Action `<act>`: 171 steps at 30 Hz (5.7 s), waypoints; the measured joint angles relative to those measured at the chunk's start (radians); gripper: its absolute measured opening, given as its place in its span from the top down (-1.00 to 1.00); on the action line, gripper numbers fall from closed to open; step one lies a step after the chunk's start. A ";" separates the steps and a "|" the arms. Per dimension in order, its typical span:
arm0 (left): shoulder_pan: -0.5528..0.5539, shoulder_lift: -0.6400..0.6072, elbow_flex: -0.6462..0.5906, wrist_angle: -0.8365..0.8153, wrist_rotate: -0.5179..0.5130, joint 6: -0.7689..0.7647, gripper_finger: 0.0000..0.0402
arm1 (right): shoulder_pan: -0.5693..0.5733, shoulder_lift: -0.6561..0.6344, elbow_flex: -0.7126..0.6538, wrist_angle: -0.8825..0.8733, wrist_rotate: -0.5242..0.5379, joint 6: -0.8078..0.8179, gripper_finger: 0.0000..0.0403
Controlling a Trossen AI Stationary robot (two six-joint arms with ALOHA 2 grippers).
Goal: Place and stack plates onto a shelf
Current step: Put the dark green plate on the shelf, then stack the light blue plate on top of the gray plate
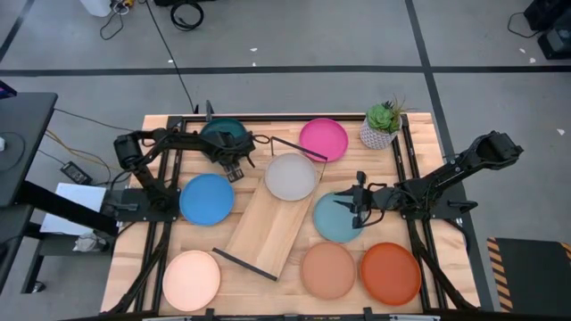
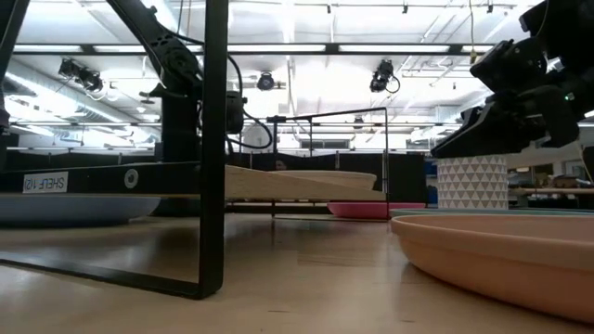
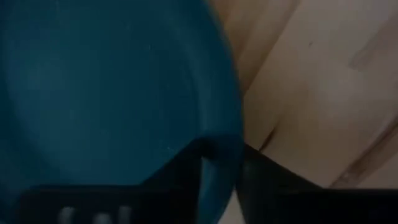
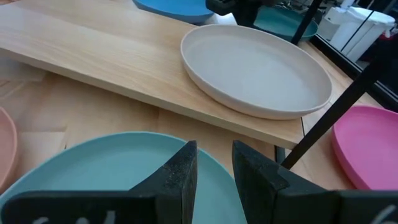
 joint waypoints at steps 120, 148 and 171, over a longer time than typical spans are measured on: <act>-0.689 0.223 0.906 -0.859 0.156 -0.814 0.30 | 0.113 0.041 0.000 0.119 -0.105 -0.006 0.47; -0.355 -0.454 0.009 0.107 0.084 -0.167 0.30 | 0.141 0.064 0.325 -0.633 0.058 0.308 0.47; -0.434 -0.454 0.009 0.143 0.068 -0.072 0.30 | 0.216 0.571 0.767 -1.341 -0.389 0.204 -0.06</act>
